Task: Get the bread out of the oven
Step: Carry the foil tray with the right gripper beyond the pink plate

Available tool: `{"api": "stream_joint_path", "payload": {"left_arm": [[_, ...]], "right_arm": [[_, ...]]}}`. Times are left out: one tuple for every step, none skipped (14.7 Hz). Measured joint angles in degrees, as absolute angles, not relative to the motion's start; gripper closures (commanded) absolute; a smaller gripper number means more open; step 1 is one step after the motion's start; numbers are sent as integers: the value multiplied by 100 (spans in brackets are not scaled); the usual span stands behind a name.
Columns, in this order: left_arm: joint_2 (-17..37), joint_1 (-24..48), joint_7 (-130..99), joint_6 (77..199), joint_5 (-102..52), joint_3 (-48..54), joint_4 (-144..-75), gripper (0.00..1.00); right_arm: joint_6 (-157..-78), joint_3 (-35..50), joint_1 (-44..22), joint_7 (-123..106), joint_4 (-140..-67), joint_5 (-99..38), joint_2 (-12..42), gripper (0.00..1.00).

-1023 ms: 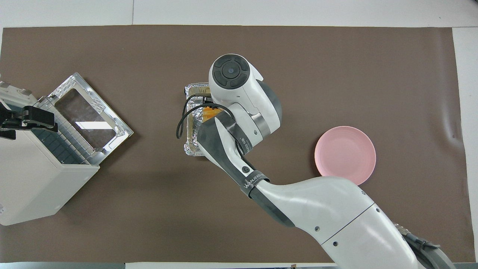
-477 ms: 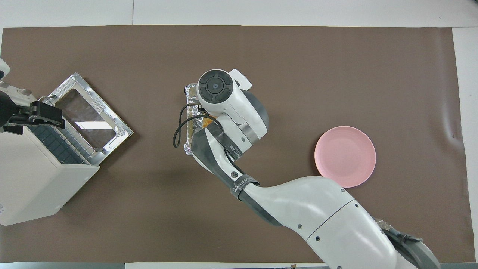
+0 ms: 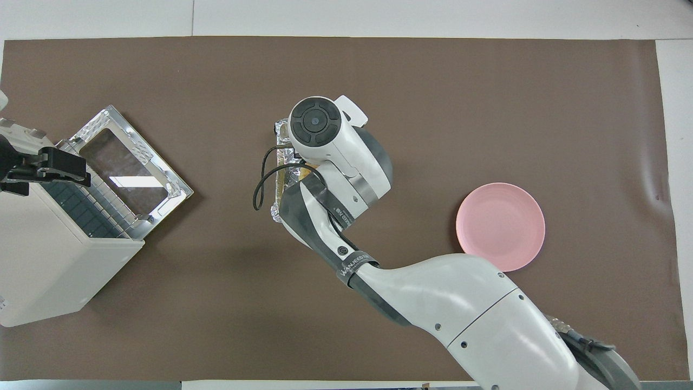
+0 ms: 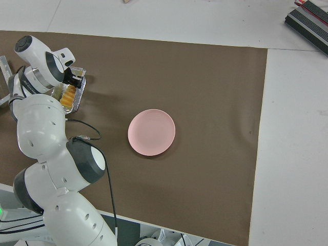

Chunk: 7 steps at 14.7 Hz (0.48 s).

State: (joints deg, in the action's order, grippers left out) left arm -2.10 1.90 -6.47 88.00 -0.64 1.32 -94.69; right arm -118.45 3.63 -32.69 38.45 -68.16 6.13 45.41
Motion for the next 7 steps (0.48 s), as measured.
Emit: {"api": "stream_joint_path", "payload": {"left_arm": [[-210,190,-647,8799,-64,133,-9469,0],[-210,190,-647,8799,-64,133,-9469,0],[-210,190,-647,8799,-64,133,-9469,0],[-210,190,-647,8799,-64,133,-9469,0],[-210,190,-647,8799,-64,133,-9469,0],[-210,190,-647,8799,-64,133,-9469,0],[-210,190,-647,8799,-64,133,-9469,0]], "right_arm": [[-11845,361,-3264,3845,-6813,613,4541,100],[-11842,355,-3255,3845,-6808,613,4540,100],[-11832,342,-3230,3845,-6800,613,4536,100],[-11799,336,-3169,3845,-6788,613,4524,100],[-11713,336,-3081,3845,-6771,613,4501,100],[-11588,341,-2975,3836,-6744,613,4468,100],[-11450,349,-2867,3777,-6713,614,4425,100]]}}
